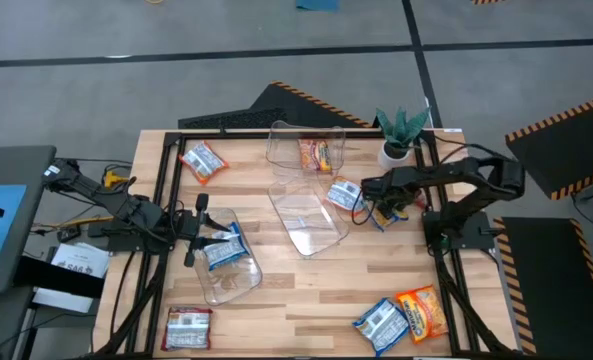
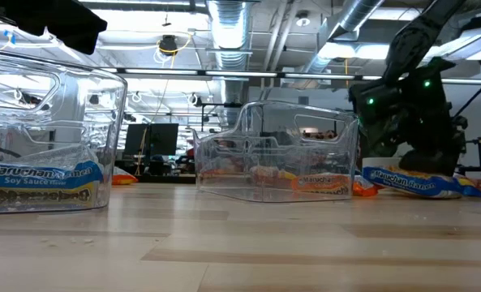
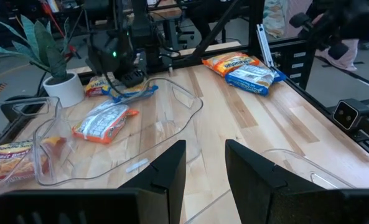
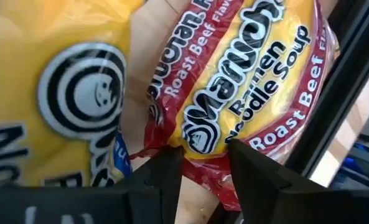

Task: Sort Maruchan noodles
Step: Put the top red noodle pack into the top transparent bin, then put the red noodle pack into the top transparent bin

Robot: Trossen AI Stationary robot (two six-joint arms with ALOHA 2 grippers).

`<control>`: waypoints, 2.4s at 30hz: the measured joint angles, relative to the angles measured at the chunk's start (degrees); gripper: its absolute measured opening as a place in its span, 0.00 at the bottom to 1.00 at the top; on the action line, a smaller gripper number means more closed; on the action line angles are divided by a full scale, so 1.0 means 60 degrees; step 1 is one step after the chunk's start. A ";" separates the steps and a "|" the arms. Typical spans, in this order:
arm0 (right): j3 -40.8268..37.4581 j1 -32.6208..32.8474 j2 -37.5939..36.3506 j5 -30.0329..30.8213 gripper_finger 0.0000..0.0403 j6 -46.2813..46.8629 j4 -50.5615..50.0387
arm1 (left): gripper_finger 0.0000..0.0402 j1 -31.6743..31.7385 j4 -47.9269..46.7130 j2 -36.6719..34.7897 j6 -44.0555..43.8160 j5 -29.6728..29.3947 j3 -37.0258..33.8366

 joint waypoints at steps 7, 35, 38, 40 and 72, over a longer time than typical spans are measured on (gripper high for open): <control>0.0091 0.0043 0.0823 0.0248 0.21 0.0550 -0.0109 | 0.26 -0.0003 -0.0010 0.0003 0.0000 0.0001 0.0000; 0.6069 0.4007 -0.1846 0.2729 0.03 0.2149 -0.2949 | 0.26 0.0000 0.0115 0.0000 0.0000 0.0004 0.0000; 0.6478 0.3965 -0.1500 0.2973 0.03 0.0315 -0.0463 | 0.26 0.0001 0.0206 0.0000 0.0064 0.0004 0.0000; 0.6635 0.3736 -0.1133 0.2973 0.03 -0.1115 0.1355 | 0.26 0.0001 0.0259 -0.0004 0.0094 0.0002 0.0000; 0.7432 0.0211 0.2239 0.0456 0.24 -0.3821 0.5710 | 0.26 0.0000 0.0161 0.0002 0.0040 0.0001 0.0000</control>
